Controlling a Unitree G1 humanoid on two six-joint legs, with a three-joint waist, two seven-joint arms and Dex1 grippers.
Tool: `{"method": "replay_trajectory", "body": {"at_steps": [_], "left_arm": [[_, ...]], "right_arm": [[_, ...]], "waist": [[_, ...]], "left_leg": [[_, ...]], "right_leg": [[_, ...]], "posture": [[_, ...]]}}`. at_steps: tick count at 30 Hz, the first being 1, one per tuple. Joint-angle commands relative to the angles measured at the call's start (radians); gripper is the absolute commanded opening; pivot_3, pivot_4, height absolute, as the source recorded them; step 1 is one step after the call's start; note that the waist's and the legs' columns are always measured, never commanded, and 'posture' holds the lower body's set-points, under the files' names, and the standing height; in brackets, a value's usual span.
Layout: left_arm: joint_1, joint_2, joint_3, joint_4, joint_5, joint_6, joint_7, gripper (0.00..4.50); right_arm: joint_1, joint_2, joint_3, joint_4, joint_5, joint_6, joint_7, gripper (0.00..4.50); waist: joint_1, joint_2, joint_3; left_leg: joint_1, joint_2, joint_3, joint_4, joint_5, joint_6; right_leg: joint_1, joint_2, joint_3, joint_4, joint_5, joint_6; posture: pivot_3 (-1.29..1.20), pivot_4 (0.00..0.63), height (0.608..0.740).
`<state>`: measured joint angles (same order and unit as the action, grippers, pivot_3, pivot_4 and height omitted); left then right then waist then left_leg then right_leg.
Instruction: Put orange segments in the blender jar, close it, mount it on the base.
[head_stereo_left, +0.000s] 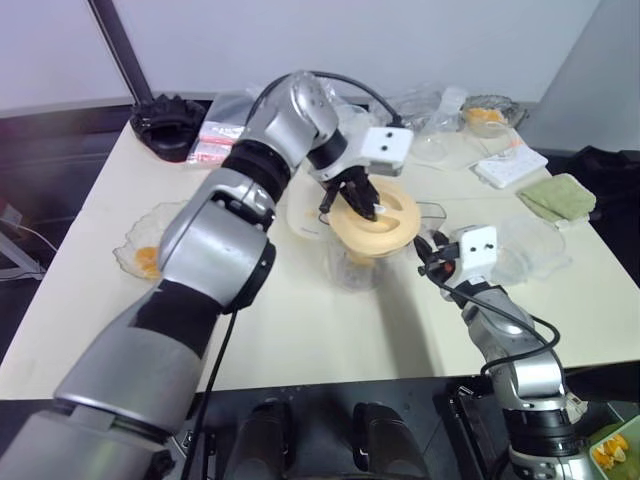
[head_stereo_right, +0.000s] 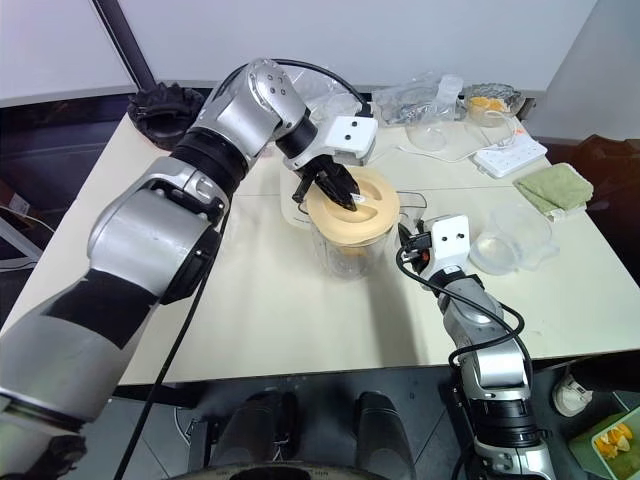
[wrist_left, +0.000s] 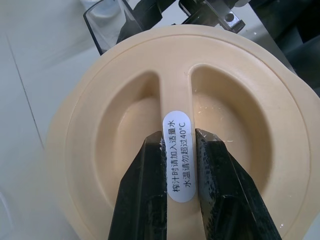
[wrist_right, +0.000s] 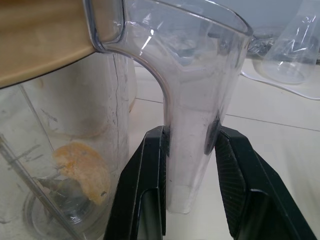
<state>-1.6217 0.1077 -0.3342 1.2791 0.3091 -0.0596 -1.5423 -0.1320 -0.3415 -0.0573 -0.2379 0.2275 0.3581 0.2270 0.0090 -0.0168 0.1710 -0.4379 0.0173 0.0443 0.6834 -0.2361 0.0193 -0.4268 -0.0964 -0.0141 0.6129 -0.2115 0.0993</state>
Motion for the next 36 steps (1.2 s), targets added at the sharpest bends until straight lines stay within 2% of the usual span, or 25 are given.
{"method": "replay_trajectory", "body": {"at_steps": [1, 7, 11, 18, 25, 31, 33, 34, 36], "left_arm": [[0.059, -0.028, -0.02, 0.022, 0.036, 0.096, 0.151, 0.24], [0.088, -0.037, -0.023, -0.013, 0.039, 0.24, 0.249, 0.24], [0.111, -0.044, -0.02, -0.04, 0.032, 0.357, 0.286, 0.24], [0.154, -0.067, -0.022, -0.104, 0.024, 0.536, 0.341, 0.24], [0.172, -0.066, -0.03, -0.145, 0.014, 0.563, 0.356, 0.24], [0.185, -0.057, -0.037, -0.196, 0.008, 0.556, 0.321, 0.24], [0.181, -0.043, -0.035, -0.24, -0.004, 0.549, 0.291, 1.3], [0.176, -0.03, -0.033, -0.273, -0.016, 0.547, 0.256, 1.61], [0.163, 0.004, -0.027, -0.352, -0.047, 0.544, 0.18, 2.62]], "right_arm": [[-0.009, 0.003, 0.033, -0.027, -0.008, 0.0, 0.038, 0.8], [-0.011, 0.009, 0.027, -0.024, -0.021, 0.006, 0.034, 0.8], [-0.016, 0.013, 0.025, -0.022, -0.024, 0.008, 0.037, 0.8], [-0.028, 0.014, 0.024, -0.014, -0.03, 0.004, 0.046, 0.8], [-0.025, 0.013, 0.025, -0.011, -0.033, 0.002, 0.051, 0.8], [-0.026, 0.011, 0.027, -0.007, -0.035, 0.001, 0.055, 0.8], [-0.024, 0.008, 0.029, -0.006, -0.036, 0.0, 0.059, 0.8], [-0.023, 0.007, 0.029, -0.006, -0.037, 0.0, 0.061, 0.8], [-0.019, 0.004, 0.03, -0.007, -0.039, -0.002, 0.067, 0.8]], "waist": [[0.002, 0.0, -0.002], [0.004, 0.003, -0.005], [0.002, 0.017, -0.013], [0.001, 0.022, -0.02], [0.001, 0.023, -0.025], [0.001, 0.026, -0.027], [-0.002, 0.026, -0.027], [-0.003, 0.026, -0.027], [-0.018, 0.026, -0.026]], "left_leg": [[0.0, 0.0, 0.0, 0.0, 0.0, 0.0], [0.007, 0.001, -0.003, 0.0, 0.0, -0.001], [0.012, 0.006, -0.006, -0.005, -0.003, -0.004], [0.012, 0.009, -0.006, -0.007, -0.003, -0.003], [0.012, 0.01, -0.005, -0.022, -0.003, -0.003], [0.012, 0.011, -0.005, -0.022, -0.003, -0.003], [0.012, 0.011, -0.005, -0.022, -0.003, -0.003], [0.012, 0.011, -0.005, -0.022, -0.003, -0.003], [0.01, 0.012, -0.005, -0.022, -0.003, -0.003]], "right_leg": [[0.001, 0.0, 0.0, 0.0, 0.0, 0.0], [0.008, -0.001, 0.0, -0.004, -0.003, 0.004], [0.021, 0.001, -0.007, -0.025, -0.003, 0.004], [0.03, -0.001, -0.013, -0.036, -0.003, 0.004], [0.031, -0.001, -0.016, -0.046, -0.003, 0.004], [0.031, -0.002, -0.017, -0.047, -0.003, 0.004], [0.031, -0.002, -0.017, -0.047, -0.003, 0.004], [0.031, -0.003, -0.017, -0.047, -0.003, 0.004], [0.029, -0.003, -0.017, -0.047, -0.003, 0.004]], "posture": [[0.0, 0.15, 0.74], [0.0, 0.15, 0.74], [0.0, 0.15, 0.74], [0.0, 0.15, 0.74], [0.0, 0.15, 0.74], [0.0, 0.15, 0.74], [0.0, 0.15, 0.74], [0.0, 0.15, 0.74], [0.0, 0.15, 0.74]]}}
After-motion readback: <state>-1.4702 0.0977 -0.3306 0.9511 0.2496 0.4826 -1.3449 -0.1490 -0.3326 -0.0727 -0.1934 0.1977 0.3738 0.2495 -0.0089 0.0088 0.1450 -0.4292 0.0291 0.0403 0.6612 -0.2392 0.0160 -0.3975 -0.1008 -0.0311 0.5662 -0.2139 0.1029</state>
